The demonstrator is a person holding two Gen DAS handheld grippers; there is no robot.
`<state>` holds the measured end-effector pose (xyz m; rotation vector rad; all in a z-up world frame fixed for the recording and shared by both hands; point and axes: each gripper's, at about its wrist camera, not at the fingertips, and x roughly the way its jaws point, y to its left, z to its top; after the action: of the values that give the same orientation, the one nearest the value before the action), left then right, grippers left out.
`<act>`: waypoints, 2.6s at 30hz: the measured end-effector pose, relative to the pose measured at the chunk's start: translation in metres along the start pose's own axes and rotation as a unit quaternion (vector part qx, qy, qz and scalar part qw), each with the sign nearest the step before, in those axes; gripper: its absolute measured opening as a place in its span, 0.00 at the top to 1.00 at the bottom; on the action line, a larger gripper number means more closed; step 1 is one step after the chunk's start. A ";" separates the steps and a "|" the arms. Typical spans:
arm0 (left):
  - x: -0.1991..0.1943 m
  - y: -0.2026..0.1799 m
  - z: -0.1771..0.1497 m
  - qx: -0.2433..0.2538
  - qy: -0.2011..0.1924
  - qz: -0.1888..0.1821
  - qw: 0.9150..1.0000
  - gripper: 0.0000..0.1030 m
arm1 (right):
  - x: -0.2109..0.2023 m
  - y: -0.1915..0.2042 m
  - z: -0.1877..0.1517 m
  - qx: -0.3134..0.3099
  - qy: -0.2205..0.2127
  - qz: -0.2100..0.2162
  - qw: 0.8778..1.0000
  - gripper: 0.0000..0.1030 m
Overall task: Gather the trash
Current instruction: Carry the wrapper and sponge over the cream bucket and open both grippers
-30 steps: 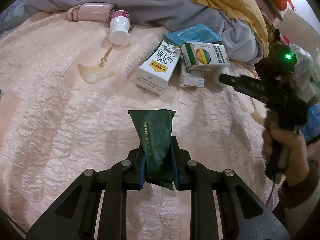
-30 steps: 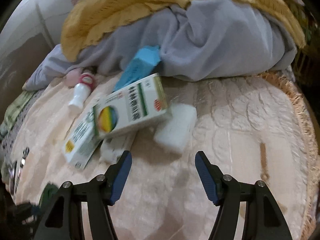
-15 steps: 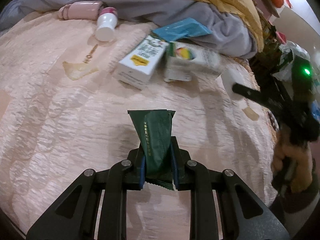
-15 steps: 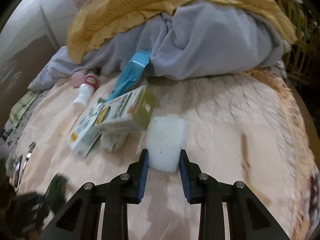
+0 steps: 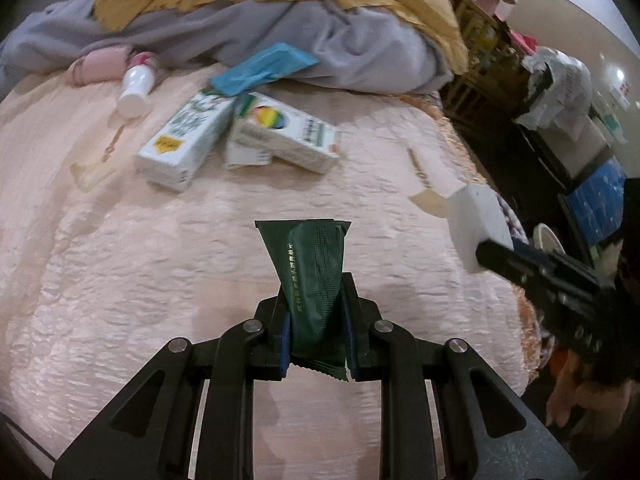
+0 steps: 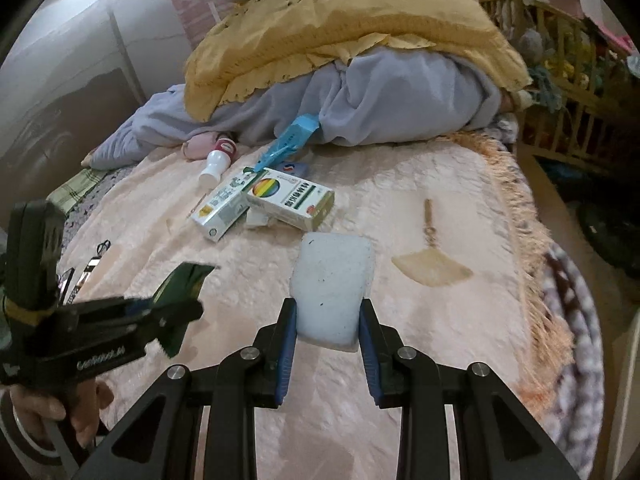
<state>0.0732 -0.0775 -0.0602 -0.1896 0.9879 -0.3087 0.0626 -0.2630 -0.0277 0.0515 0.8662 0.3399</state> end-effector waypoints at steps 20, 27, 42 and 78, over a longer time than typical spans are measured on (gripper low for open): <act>0.019 -0.160 0.018 0.111 0.007 -0.072 0.991 0.82 | -0.096 -0.104 -0.045 0.079 -0.037 -0.083 0.993 0.72; 0.033 -0.225 0.012 0.149 0.021 -0.107 0.983 0.82 | -0.123 -0.147 -0.065 0.118 -0.045 -0.113 0.986 0.72; 0.065 -0.311 0.000 0.204 0.049 -0.144 0.967 0.82 | -0.169 -0.235 -0.108 0.205 -0.051 -0.169 0.963 0.71; 0.109 -0.380 -0.001 0.210 0.085 -0.207 0.952 0.82 | -0.175 -0.294 -0.142 0.262 -0.036 -0.197 0.944 0.71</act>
<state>0.0632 -0.4718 -0.0343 0.0230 1.0250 -0.9236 -0.0688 -0.6091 -0.0445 0.3763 0.8539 -0.2740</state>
